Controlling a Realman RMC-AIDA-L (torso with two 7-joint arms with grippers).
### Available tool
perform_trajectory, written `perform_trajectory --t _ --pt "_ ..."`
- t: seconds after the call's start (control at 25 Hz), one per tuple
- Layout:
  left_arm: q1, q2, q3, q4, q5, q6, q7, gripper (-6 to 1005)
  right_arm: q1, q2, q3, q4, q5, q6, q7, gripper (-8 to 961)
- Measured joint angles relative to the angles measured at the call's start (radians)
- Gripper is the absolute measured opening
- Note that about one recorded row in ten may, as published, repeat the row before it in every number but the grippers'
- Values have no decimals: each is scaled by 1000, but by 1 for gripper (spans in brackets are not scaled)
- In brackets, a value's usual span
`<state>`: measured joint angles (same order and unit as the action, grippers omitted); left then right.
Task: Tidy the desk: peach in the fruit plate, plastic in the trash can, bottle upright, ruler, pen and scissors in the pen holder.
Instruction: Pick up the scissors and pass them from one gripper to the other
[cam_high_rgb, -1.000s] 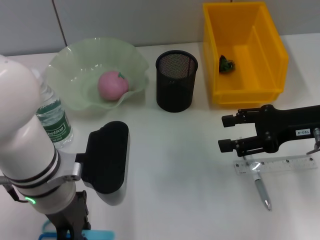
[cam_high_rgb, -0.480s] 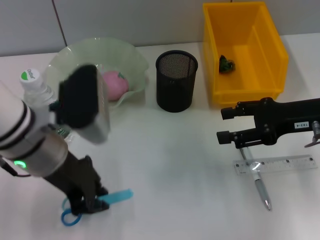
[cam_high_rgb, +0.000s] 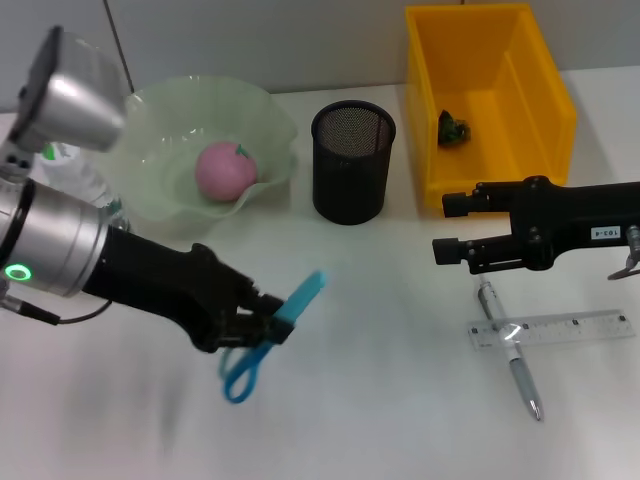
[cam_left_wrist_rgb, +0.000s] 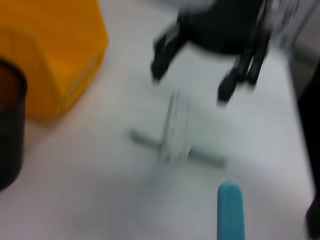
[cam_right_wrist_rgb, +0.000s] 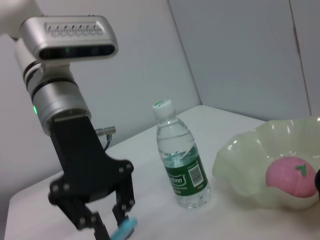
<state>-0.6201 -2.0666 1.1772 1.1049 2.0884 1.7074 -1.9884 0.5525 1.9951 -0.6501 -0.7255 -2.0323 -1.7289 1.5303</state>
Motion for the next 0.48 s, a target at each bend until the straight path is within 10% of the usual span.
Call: perform_trajectory --t 0.48 --pt "4 -1 -84 -319 -241 -72 137 235 -6 5 7 26 14 5 -70 801"
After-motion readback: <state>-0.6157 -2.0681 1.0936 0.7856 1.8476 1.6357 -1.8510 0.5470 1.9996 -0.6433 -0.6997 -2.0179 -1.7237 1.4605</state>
